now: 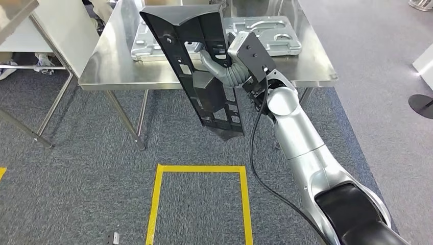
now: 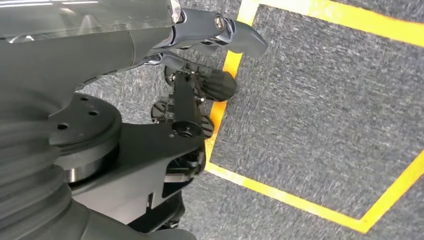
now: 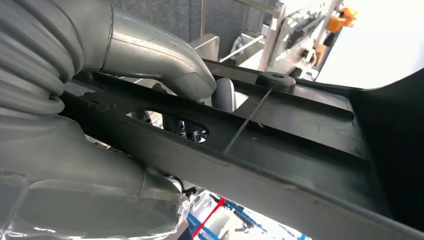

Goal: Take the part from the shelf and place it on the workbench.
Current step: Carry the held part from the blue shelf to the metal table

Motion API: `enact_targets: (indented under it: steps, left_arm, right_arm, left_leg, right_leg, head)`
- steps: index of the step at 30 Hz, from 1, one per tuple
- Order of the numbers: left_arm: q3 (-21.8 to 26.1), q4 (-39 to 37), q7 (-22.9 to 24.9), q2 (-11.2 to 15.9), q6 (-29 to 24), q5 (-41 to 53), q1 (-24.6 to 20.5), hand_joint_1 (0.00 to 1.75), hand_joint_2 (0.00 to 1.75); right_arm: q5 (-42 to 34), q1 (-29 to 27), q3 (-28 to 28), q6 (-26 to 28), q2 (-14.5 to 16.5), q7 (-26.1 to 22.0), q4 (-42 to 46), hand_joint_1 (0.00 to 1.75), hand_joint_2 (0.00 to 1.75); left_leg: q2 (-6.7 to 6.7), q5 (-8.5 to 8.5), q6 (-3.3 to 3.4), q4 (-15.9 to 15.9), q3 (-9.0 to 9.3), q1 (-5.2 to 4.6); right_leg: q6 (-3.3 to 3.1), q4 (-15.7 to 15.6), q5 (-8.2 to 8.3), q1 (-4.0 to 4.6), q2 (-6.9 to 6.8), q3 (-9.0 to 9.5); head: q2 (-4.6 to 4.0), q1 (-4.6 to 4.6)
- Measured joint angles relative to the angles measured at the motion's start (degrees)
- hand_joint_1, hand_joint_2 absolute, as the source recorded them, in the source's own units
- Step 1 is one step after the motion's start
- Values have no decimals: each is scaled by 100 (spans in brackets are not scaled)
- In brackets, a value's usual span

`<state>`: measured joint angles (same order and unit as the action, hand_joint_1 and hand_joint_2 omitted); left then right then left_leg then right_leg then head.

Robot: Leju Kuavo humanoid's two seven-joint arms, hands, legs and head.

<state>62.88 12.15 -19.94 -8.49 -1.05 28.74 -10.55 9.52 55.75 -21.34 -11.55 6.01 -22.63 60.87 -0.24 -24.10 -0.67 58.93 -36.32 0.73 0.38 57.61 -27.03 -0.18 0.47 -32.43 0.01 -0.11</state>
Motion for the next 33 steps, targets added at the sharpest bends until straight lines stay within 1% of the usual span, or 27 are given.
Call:
enact_targets:
  steps: [2,3,4,5,7,8,9,10,11,12,13,14,16,17,18,19,20,22,23,24,25,27,28,29,30,31,33]
  left_arm:
    - [1,0,-5,2,-3,-3,5,0,175]
    - [2,0,-6,3,-5,-4,6,0,175]
    - [2,0,-7,3,-7,-4,5,0,175]
    - [1,0,-8,3,-7,-2,2,0,175]
    - [0,0,-7,3,-5,2,0,0,175]
    - [0,0,-4,3,-5,3,4,0,175]
    - [0,0,0,3,-5,4,9,0,175]
    - [0,0,5,3,-5,5,12,0,175]
    - [0,0,10,-1,-5,6,13,0,175]
    - [0,0,15,-5,-4,7,13,0,175]
    - [0,0,18,-10,-4,7,9,0,175]
    - [-1,0,21,-14,-3,7,6,0,175]
    - [-2,0,24,-16,-1,8,-2,0,175]
    - [-3,0,26,-16,0,9,-4,0,175]
    - [-5,0,26,-16,2,11,-6,0,175]
    - [-7,0,26,-16,3,13,-11,0,175]
    - [-9,0,26,-16,4,15,-15,0,175]
    - [-12,0,33,-16,4,17,-11,0,175]
    - [-15,0,37,-16,4,17,-4,0,175]
    - [-17,0,43,-16,4,17,3,0,175]
    - [-19,0,47,-16,3,17,8,0,175]
    - [-22,0,51,-15,3,18,10,0,175]
    - [-23,0,51,-13,2,18,9,0,175]
    - [-24,0,53,-11,1,17,5,0,175]
    - [-26,0,55,-10,1,17,2,0,175]
    - [-27,0,56,-8,-2,16,-1,0,175]
    - [-30,0,57,-9,-7,15,-2,0,175]
  right_arm:
    - [2,9,-10,2,3,0,1,175,175]
    - [2,18,-13,3,4,-2,3,175,175]
    - [2,29,-15,4,5,-3,4,175,175]
    - [2,35,-15,5,5,-3,5,175,175]
    - [3,28,-15,6,2,-3,0,175,175]
    - [4,16,-15,6,-2,-2,-4,175,175]
    - [5,6,-15,6,-5,-2,-8,175,175]
    - [8,2,-15,7,-8,-2,-10,175,175]
    - [13,3,-15,8,-8,-2,-10,175,175]
    - [17,6,-15,9,-9,-2,-11,175,175]
    - [21,11,-15,11,-10,0,-11,175,175]
    - [25,13,-17,13,-10,2,-11,175,175]
    - [34,14,-20,17,-16,6,-9,175,175]
    - [41,10,-21,19,-19,8,-2,175,175]
    - [48,10,-21,22,-23,9,7,175,175]
    - [52,12,-22,24,-24,10,16,175,175]
    - [61,11,-22,26,-23,12,25,175,175]
    - [84,-5,-24,30,-22,19,28,175,175]
    - [99,-24,-24,32,-22,24,30,175,175]
    - [113,-43,-24,34,-23,28,31,175,175]
    - [123,-58,-24,35,-24,31,33,175,175]
    - [137,-68,-24,38,-24,33,40,175,175]
    - [140,-65,-24,42,-26,33,44,175,175]
    - [145,-63,-24,47,-28,34,47,175,175]
    - [152,-63,-24,51,-33,37,49,175,175]
    - [159,-62,-24,55,-37,40,51,175,175]
    - [179,-58,-23,59,-43,44,66,175,175]
  left_leg:
    - [-8,-21,76,-43,29,13]
    - [-11,-30,111,-68,59,24]
    - [-9,-38,144,-96,93,35]
    - [-7,-51,170,-113,123,39]
    - [-5,-90,202,-117,164,38]
    - [-7,-114,205,-116,188,38]
    - [-11,-142,201,-114,219,38]
    - [-16,-173,192,-111,260,38]
    - [-21,-210,178,-108,309,39]
    - [-25,-251,156,-104,354,32]
    - [-27,-288,126,-97,385,23]
    - [-27,-317,93,-97,403,16]
    - [-19,-351,22,-119,421,7]
    - [-13,-371,-12,-128,436,14]
    - [-7,-412,-39,-85,434,19]
    - [-4,-492,-61,62,383,25]
    - [-3,-618,-78,340,255,32]
    - [-2,-906,-103,1161,-199,34]
    - [-2,-963,-111,1482,-416,35]
    - [-2,-906,-112,1605,-546,35]
    - [-2,-726,-103,1476,-550,35]
    - [-1,-194,-52,710,-295,30]
    - [-1,-14,-23,329,-133,17]
    - [-1,74,6,73,-22,4]
    - [-2,71,32,-41,30,-11]
    - [-4,36,53,-67,52,-24]
    - [-7,20,107,-113,88,-3]
  right_leg:
    - [62,-3,-37,-7,-10,16]
    - [91,69,-88,-13,-16,-3]
    - [120,250,-182,-20,-18,-82]
    - [142,555,-314,-31,-20,-234]
    - [176,1359,-578,-47,-20,-704]
    - [187,1622,-598,-57,-20,-900]
    - [192,1677,-502,-67,-21,-1000]
    - [188,1486,-292,-75,-23,-977]
    - [177,1111,-10,-80,-28,-858]
    - [159,709,218,-73,-35,-703]
    - [133,358,363,-59,-40,-563]
    - [105,140,421,-41,-43,-474]
    - [38,25,371,-11,-35,-426]
    - [5,14,362,-21,-29,-406]
    - [-35,-8,349,-33,-25,-372]
    - [-71,-33,337,-48,-25,-330]
    - [-104,-52,320,-58,-27,-286]
    - [-144,-56,272,-45,-28,-230]
    - [-152,-55,246,-36,-23,-203]
    - [-154,-54,217,-28,-16,-171]
    - [-152,-53,185,-22,-7,-128]
    - [-134,-52,108,-12,6,-20]
    - [-113,-47,70,1,14,20]
    - [-88,-45,41,12,19,42]
    - [-60,-47,20,19,22,49]
    - [-28,-54,8,24,25,51]
    - [37,-38,-39,23,18,64]
  head:
    - [0,4]
    - [1,7]
    - [0,11]
    - [0,15]
    - [0,18]
    - [0,18]
    - [-1,19]
    - [0,20]
    - [0,20]
    - [0,18]
    - [1,14]
    - [0,7]
    - [1,-6]
    - [1,-11]
    - [1,-12]
    - [1,-16]
    - [0,-22]
    - [0,-32]
    - [-1,-32]
    - [0,-32]
    - [0,-33]
    - [-1,-32]
    - [-1,-29]
    - [-1,-27]
    - [-1,-24]
    - [-1,-21]
    - [0,-14]
